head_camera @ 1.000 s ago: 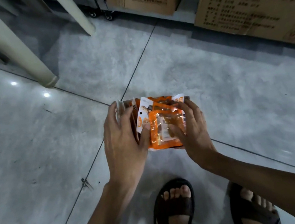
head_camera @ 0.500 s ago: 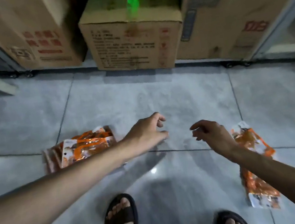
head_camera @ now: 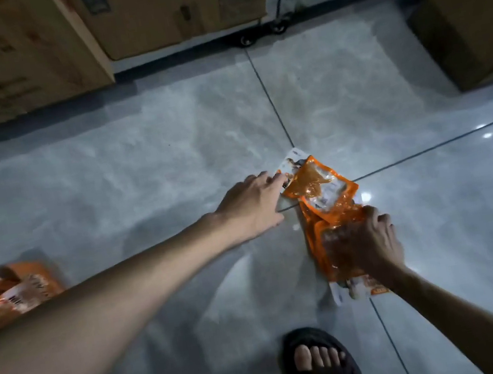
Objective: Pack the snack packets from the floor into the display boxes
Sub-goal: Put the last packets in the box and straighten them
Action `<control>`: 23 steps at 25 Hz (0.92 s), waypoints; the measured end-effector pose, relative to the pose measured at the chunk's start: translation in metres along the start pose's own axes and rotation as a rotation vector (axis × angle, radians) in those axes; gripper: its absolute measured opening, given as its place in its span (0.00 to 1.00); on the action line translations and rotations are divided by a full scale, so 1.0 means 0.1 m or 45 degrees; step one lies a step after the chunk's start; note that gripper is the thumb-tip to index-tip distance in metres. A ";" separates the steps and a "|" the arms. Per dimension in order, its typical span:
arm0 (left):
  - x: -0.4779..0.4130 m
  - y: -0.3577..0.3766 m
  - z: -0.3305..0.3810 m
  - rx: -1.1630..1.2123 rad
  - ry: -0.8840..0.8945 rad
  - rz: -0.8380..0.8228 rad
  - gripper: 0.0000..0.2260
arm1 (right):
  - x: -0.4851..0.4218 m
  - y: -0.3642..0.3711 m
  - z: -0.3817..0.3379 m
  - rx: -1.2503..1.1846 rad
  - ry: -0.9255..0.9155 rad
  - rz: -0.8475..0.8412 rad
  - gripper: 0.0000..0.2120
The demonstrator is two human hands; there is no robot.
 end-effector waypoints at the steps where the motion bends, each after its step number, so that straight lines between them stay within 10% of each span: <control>1: -0.13 0.04 0.07 -0.073 0.056 0.022 0.31 | 0.00 0.04 0.03 -0.053 -0.031 0.020 0.39; 11: -1.50 0.32 0.67 -0.788 0.390 -0.027 0.29 | -0.07 -0.14 0.36 -0.678 -0.031 0.153 0.22; 23: -0.44 -0.22 -0.36 0.176 -0.381 0.317 0.20 | -0.20 -0.23 0.10 -0.831 -0.088 -0.001 0.04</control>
Point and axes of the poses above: each hand's wrist, its own x-axis away from the middle knuckle, its own y-axis out of the palm, z = x × y, the point moved 3 cm from there along -x, towards the middle knuckle, and after that the axes turned 4 degrees about -y, right-handed, at the moved point
